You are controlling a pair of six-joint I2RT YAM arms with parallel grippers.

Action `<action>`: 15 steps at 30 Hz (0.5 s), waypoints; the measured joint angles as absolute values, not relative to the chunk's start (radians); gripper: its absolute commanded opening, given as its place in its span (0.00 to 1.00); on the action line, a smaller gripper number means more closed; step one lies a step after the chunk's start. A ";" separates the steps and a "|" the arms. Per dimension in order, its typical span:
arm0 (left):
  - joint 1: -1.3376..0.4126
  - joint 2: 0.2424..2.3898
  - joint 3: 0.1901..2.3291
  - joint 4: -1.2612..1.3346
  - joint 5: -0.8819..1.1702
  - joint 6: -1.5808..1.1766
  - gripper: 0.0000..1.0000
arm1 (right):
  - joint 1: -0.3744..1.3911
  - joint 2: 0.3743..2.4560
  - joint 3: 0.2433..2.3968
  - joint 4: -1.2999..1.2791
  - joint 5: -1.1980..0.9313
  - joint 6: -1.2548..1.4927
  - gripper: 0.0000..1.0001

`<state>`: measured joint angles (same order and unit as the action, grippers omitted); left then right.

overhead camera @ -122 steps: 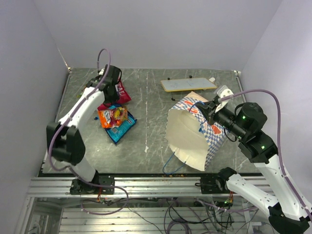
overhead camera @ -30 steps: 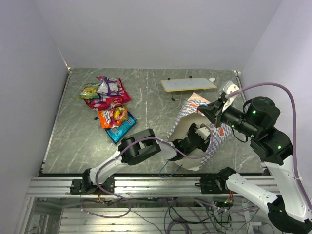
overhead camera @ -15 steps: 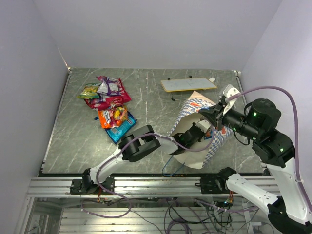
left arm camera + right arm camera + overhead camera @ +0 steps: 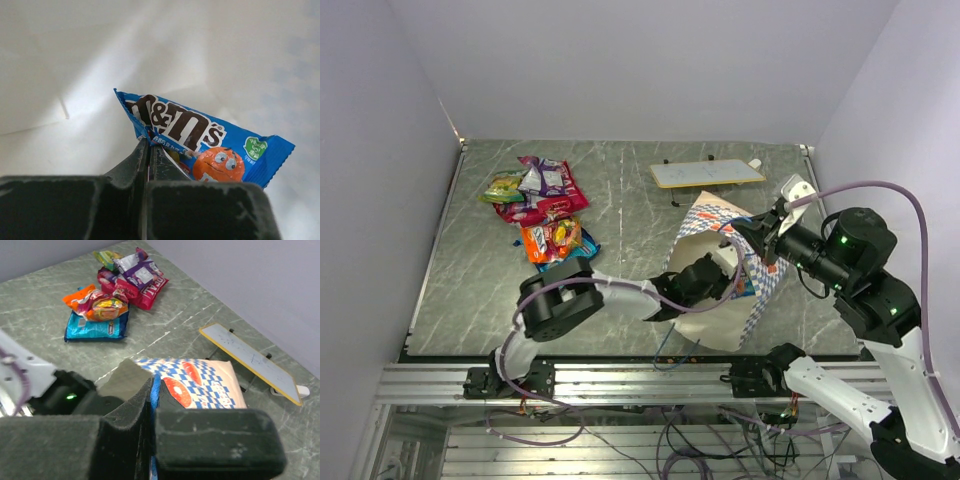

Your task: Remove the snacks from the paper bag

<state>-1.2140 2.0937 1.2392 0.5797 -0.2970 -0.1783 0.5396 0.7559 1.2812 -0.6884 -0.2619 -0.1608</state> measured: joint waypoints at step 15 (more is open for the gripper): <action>-1.346 1.221 0.847 0.060 -0.153 -0.252 0.07 | 0.540 0.736 1.192 -0.532 -0.120 -0.140 0.00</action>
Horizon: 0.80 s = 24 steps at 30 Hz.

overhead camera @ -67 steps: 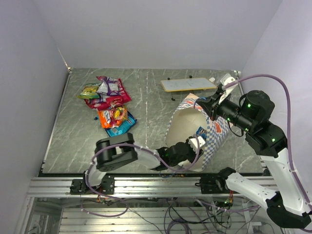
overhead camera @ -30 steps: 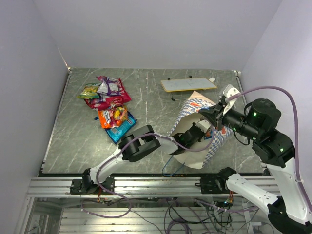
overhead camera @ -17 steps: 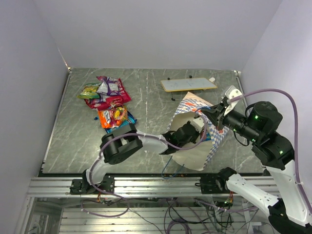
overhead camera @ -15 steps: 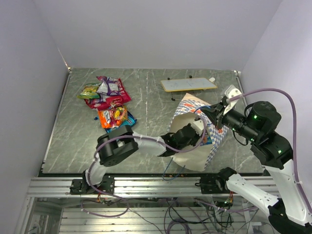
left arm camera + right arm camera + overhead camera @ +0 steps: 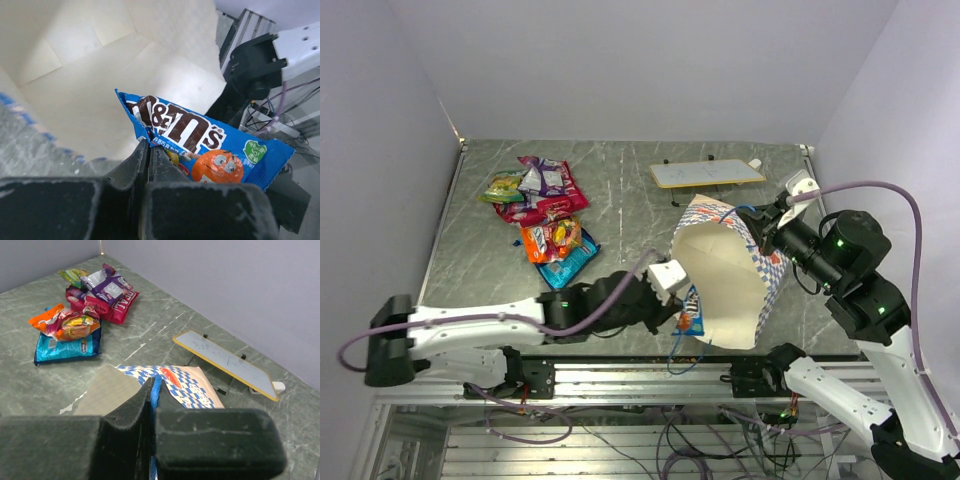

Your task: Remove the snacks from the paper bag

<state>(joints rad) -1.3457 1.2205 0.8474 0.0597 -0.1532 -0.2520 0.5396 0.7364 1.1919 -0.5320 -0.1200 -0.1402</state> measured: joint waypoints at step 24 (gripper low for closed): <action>-0.281 1.523 1.431 -0.776 -0.395 -0.488 0.07 | 0.540 0.692 1.185 -0.562 -0.229 -0.128 0.00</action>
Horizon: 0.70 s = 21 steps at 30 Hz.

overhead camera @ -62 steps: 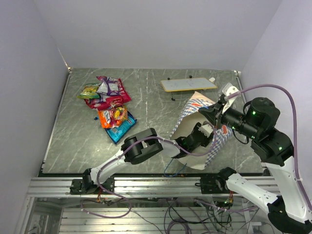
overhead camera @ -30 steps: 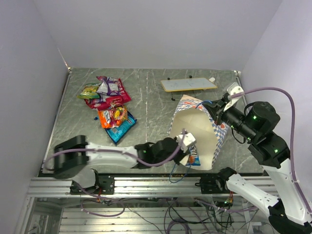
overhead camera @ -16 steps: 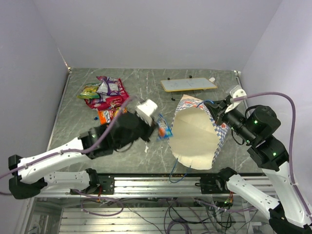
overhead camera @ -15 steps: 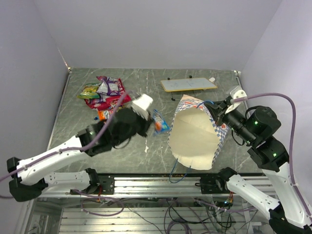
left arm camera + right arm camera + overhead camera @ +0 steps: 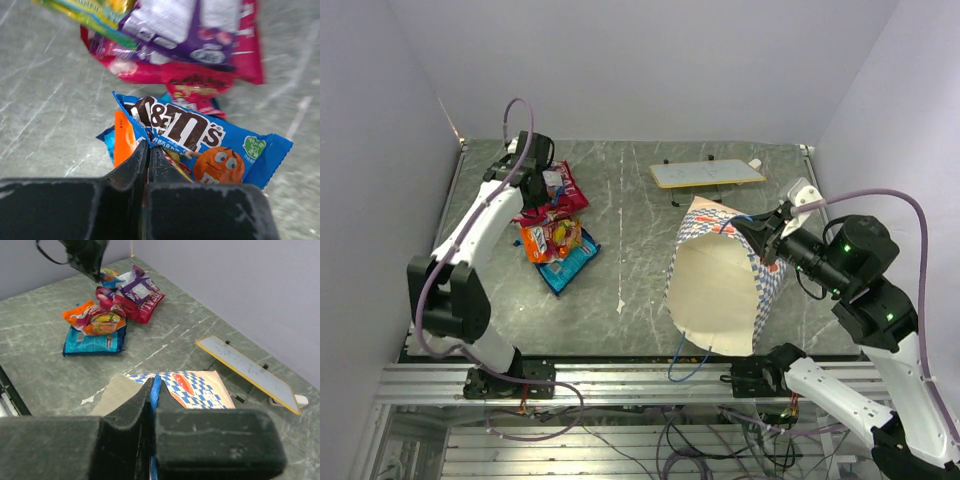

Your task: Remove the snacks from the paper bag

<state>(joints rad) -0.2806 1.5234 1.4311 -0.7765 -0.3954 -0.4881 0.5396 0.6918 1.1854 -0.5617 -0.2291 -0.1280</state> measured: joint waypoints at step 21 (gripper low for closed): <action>-0.164 1.693 1.354 -0.787 -0.246 -0.456 0.73 | 0.540 0.867 1.336 -0.570 -0.378 -0.043 0.00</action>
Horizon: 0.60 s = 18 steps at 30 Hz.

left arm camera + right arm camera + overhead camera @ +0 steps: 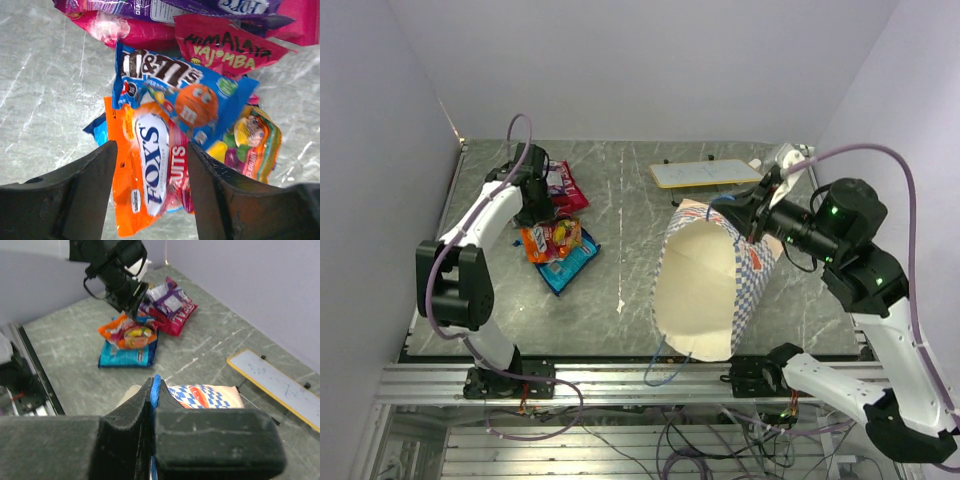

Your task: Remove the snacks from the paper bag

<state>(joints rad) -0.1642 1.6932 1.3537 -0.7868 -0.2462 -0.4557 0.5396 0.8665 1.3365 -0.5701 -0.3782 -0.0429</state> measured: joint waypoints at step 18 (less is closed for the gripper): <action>-0.164 1.348 1.356 -0.903 -0.084 -0.457 0.89 | 0.539 0.994 1.411 -0.675 0.299 0.342 0.00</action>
<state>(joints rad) -0.1642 1.3483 1.3560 -0.9031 -0.0845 -0.4572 0.5392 0.9936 1.4109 -0.6754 0.2985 0.3420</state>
